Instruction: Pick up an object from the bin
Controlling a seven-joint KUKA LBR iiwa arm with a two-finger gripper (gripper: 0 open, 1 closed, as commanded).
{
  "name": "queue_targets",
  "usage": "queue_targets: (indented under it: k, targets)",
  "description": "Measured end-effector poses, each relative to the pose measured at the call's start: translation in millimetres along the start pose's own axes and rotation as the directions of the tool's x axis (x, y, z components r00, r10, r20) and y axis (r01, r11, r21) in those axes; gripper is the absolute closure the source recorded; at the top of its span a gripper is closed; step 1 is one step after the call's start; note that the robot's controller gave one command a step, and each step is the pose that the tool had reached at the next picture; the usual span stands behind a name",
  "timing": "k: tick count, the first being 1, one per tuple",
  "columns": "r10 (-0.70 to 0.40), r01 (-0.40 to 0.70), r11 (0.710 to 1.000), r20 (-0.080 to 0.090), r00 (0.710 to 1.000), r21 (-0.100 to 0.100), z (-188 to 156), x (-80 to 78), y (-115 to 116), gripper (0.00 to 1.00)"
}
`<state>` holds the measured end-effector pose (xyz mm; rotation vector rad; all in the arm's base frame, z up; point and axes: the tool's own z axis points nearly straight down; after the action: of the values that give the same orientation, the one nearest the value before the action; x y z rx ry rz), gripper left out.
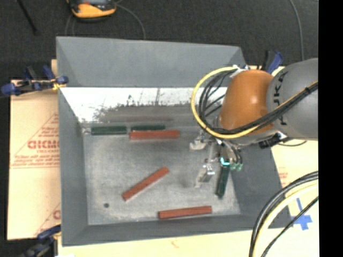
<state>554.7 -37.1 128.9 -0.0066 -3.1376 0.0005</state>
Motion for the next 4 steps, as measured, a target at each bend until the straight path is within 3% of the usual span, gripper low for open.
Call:
queue_targets:
  k: [1,2,3,4]
  targets:
    - [-0.001,0.001,1.000,0.006,1.000,0.001,-3.6,-1.2,0.0,0.00]
    - [-0.109,0.109,0.994,0.009,0.994,0.001,33.1,-4.3,56.0,0.00]
    - [-0.103,0.103,0.995,0.003,0.995,-0.004,4.1,58.7,130.4,0.00]
    - [-0.192,0.192,0.981,0.007,0.981,0.001,18.6,22.4,126.9,0.00]
